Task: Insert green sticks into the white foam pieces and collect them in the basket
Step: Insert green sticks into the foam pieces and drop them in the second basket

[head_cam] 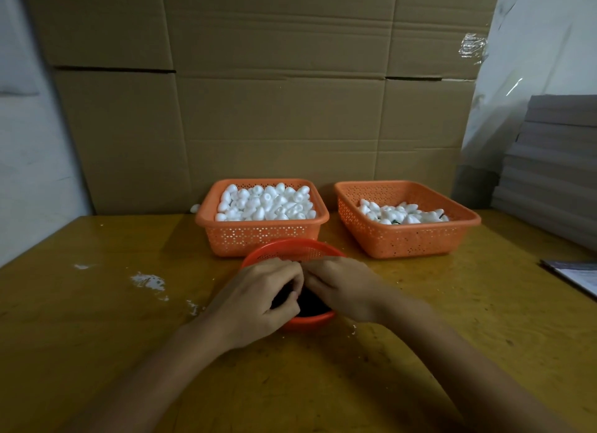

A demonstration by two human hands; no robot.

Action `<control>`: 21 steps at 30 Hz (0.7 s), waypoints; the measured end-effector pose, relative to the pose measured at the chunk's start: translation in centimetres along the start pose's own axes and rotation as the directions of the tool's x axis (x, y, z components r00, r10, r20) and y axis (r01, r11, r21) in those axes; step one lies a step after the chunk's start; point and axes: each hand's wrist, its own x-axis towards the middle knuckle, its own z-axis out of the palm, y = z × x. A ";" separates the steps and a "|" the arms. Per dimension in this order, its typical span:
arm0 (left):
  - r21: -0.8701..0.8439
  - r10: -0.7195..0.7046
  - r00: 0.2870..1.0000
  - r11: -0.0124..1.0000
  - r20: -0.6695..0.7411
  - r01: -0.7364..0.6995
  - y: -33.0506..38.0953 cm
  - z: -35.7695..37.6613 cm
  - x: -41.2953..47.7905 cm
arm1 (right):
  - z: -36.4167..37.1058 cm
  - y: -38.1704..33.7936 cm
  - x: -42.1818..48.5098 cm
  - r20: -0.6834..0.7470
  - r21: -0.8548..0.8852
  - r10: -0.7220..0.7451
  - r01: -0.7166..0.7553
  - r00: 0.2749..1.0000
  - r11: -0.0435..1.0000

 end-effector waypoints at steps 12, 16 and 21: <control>0.431 -0.494 0.838 0.720 -0.233 0.544 -5.7 -4.6 6.4 | 0.0 -0.1 0.6 0.135 -0.129 0.047 -0.029 0.990 0.991; 0.534 -0.784 0.594 0.586 0.182 0.610 -8.9 -5.4 8.8 | 0.1 0.0 0.6 0.136 -0.129 0.060 -0.042 0.989 0.991; 0.424 -0.780 0.576 0.620 0.245 0.660 -10.7 -5.4 10.1 | 0.1 0.0 0.5 0.134 -0.132 0.069 -0.051 0.989 0.990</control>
